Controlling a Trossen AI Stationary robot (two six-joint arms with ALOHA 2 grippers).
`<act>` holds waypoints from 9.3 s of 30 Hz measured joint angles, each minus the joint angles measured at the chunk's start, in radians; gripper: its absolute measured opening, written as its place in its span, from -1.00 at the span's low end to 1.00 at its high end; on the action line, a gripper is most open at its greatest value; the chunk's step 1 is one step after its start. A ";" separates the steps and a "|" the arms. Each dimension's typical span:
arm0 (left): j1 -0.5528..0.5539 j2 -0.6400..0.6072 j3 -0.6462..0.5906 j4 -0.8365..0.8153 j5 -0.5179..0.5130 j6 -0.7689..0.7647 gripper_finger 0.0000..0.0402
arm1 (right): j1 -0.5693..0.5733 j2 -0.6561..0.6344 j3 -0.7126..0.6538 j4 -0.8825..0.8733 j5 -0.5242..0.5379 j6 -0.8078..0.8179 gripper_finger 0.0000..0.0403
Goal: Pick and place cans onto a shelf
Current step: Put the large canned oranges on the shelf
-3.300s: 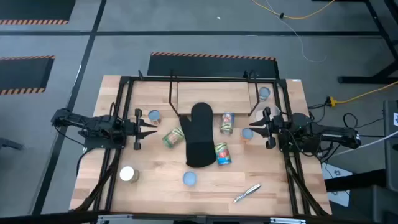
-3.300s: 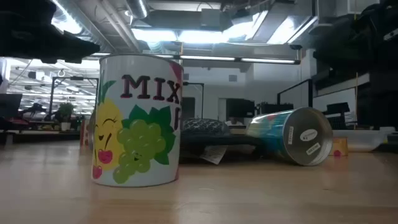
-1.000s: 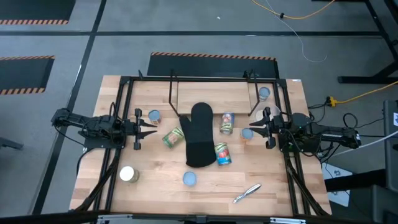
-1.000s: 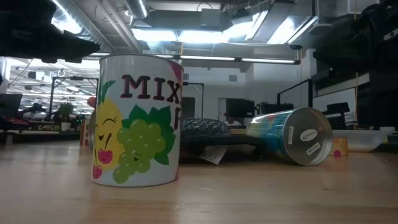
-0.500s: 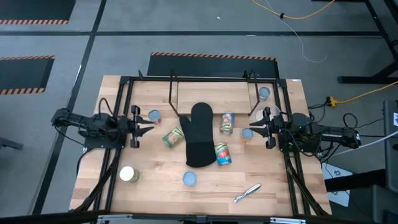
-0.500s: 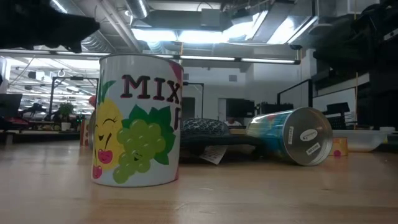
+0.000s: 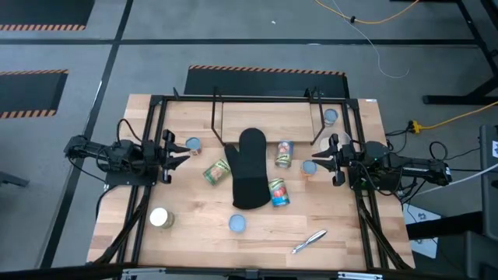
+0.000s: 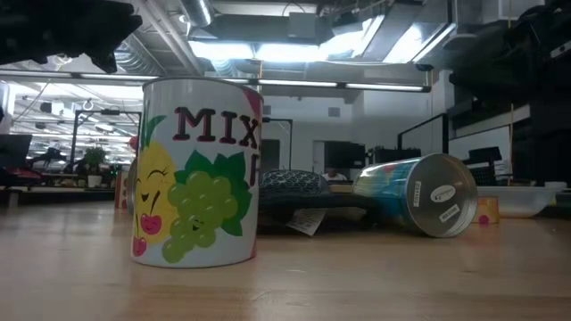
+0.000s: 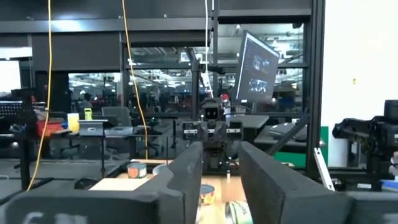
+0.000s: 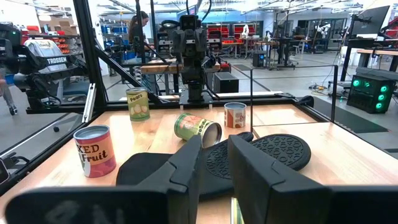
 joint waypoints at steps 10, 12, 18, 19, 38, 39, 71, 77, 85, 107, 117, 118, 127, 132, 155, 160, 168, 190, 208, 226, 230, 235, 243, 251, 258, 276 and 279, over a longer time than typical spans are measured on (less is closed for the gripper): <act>0.000 0.004 0.001 0.110 0.005 -0.022 -0.30 | 0.000 0.000 0.000 0.000 0.000 0.000 -0.58; 0.000 0.027 0.010 0.108 -0.012 -0.022 -0.30 | 0.000 0.000 0.000 0.000 0.000 0.000 -0.58; 0.000 0.191 0.078 0.106 -0.019 -0.024 -0.30 | 0.000 0.000 0.000 0.000 0.000 0.000 -0.58; 0.000 0.229 0.095 0.106 -0.019 -0.024 -0.30 | 0.000 0.000 0.000 0.000 0.000 0.000 -0.58; 0.069 1.006 0.819 -0.420 0.011 -0.050 -0.32 | 0.000 0.000 0.000 0.000 0.000 0.000 -0.58; 0.089 1.040 0.868 -0.466 0.037 -0.064 -0.32 | 0.000 0.000 0.000 0.000 0.000 0.000 -0.58; 0.521 1.770 1.321 -1.066 0.774 -0.087 -0.32 | 0.000 0.000 0.000 0.000 0.000 0.000 -0.58; 0.526 1.804 1.321 -1.170 0.745 0.014 -0.32 | 0.000 0.000 0.000 0.000 0.000 0.000 -0.58; 0.493 1.802 1.321 -1.284 0.591 0.119 -0.32 | 0.000 0.000 0.000 0.000 0.000 0.000 -0.58; 0.470 1.823 1.321 -1.302 0.606 0.142 -0.32 | 0.000 0.000 0.000 -0.001 0.000 0.000 -0.58; 0.470 1.880 1.321 -1.356 0.620 0.143 -0.32 | 0.000 0.000 0.000 -0.001 0.000 0.000 -0.58; 0.470 1.878 1.321 -1.361 0.620 0.142 -0.32 | 0.000 0.000 0.000 0.000 0.000 0.000 -0.58; 0.470 1.879 1.321 -1.407 0.618 0.136 -0.32 | 0.000 0.001 0.000 0.000 0.000 0.000 -0.58; 0.470 1.879 1.321 -1.408 0.618 0.135 -0.39 | 0.000 0.001 0.000 0.000 0.000 0.000 -0.58; 0.470 1.879 1.321 -1.428 0.617 0.135 -0.98 | 0.000 0.001 0.000 -0.001 0.000 0.000 -0.58; 0.465 1.878 1.321 -1.428 0.617 0.134 -0.99 | 0.000 0.001 0.000 0.000 0.000 0.000 -0.58; 0.430 1.878 1.378 -1.427 0.609 0.107 -1.00 | 0.000 0.001 0.000 0.000 0.000 0.000 -0.58; 0.306 1.876 1.633 -1.241 0.526 0.005 -1.00 | 0.000 0.001 0.000 0.000 0.000 0.000 -0.58; 0.143 1.877 1.633 -1.031 0.219 -0.136 -1.00 | 0.000 0.001 0.000 0.000 0.000 0.000 -0.58; 0.021 1.878 1.461 -0.797 0.038 -0.234 -1.00 | 0.000 0.001 0.000 0.000 0.000 0.000 -0.58; 0.012 1.878 1.444 -0.796 0.039 -0.234 -1.00 | 0.000 0.001 0.000 0.000 0.000 0.000 -0.58; 0.011 1.878 1.434 -0.797 0.040 -0.234 -1.00 | 0.000 0.001 0.000 0.000 0.000 0.000 -0.58; 0.012 1.878 1.433 -0.804 0.062 -0.234 -0.85 | 0.000 0.001 0.000 0.000 0.000 0.000 -0.58; 0.012 1.878 1.433 -0.846 0.070 -0.233 -0.64 | 0.000 0.001 0.000 0.000 0.000 0.000 -0.58; 0.012 1.877 1.433 -0.877 0.068 -0.233 -0.61 | 0.000 0.001 0.000 -0.001 0.000 0.000 -0.58; 0.011 1.875 1.435 -0.962 0.067 -0.237 -0.98 | 0.000 0.001 0.000 -0.001 0.000 0.000 -0.58; 0.011 1.875 1.435 -0.962 0.066 -0.237 -0.97 | 0.000 0.001 0.000 0.000 0.000 0.000 -0.58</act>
